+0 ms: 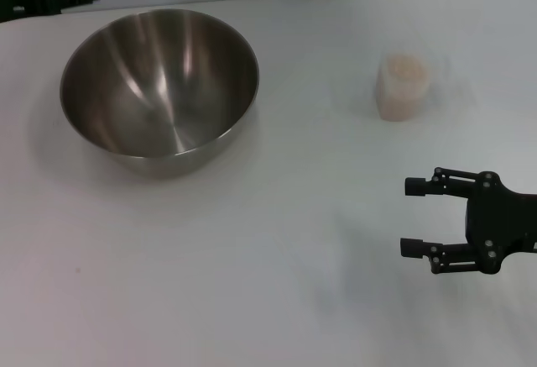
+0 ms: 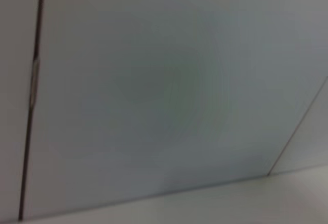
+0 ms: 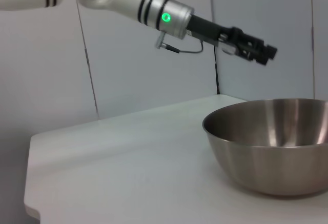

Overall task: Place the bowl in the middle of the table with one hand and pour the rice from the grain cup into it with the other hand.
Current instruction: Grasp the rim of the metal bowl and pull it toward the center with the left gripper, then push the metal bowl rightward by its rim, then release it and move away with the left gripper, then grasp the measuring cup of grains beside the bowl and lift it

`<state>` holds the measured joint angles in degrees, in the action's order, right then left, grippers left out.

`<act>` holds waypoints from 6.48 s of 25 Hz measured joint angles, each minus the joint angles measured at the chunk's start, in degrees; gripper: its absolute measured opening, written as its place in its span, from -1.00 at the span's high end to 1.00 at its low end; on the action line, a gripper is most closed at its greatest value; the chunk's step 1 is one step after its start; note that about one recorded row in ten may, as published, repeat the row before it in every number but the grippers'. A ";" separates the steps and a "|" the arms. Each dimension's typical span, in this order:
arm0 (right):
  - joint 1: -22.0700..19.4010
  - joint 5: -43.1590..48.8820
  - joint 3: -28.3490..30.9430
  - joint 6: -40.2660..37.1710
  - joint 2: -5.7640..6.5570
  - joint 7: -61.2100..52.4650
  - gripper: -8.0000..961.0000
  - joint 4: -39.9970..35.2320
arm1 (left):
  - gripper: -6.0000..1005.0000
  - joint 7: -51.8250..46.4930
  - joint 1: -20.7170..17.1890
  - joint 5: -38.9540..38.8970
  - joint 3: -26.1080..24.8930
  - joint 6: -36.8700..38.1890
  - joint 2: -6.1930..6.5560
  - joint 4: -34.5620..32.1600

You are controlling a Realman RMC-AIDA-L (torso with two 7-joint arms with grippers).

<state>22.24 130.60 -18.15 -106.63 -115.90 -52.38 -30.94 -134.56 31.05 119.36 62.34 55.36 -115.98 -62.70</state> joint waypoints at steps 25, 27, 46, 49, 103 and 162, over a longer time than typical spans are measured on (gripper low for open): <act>0.07 0.00 -0.23 0.31 -0.28 0.00 -0.71 0.00 | -0.53 2.91 8.29 10.28 -5.78 -1.27 0.04 19.59; 0.08 0.00 -0.22 0.32 -0.28 0.00 -0.71 0.00 | -0.53 2.93 8.12 10.28 -5.79 -1.03 -0.17 19.89; 0.25 0.00 0.05 0.31 -0.28 0.00 -0.71 0.00 | 0.62 3.18 9.39 10.18 -5.99 1.41 -1.05 20.02; 0.25 0.00 0.05 0.31 -0.28 0.00 -0.71 0.00 | 0.69 3.17 9.80 9.86 -6.40 3.60 -1.00 19.66; -4.86 -8.62 19.38 13.02 -3.08 3.00 -0.71 1.00 | -0.45 38.72 -6.05 -15.70 5.74 19.97 -2.19 0.97; 8.66 -26.38 18.10 51.34 -3.27 16.93 0.37 19.66 | -0.60 39.29 -8.82 -11.26 7.03 19.67 -2.31 -1.21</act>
<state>30.91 104.22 -0.05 -55.28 -119.17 -35.45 -11.28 -95.27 22.22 108.10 69.37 75.02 -118.29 -63.91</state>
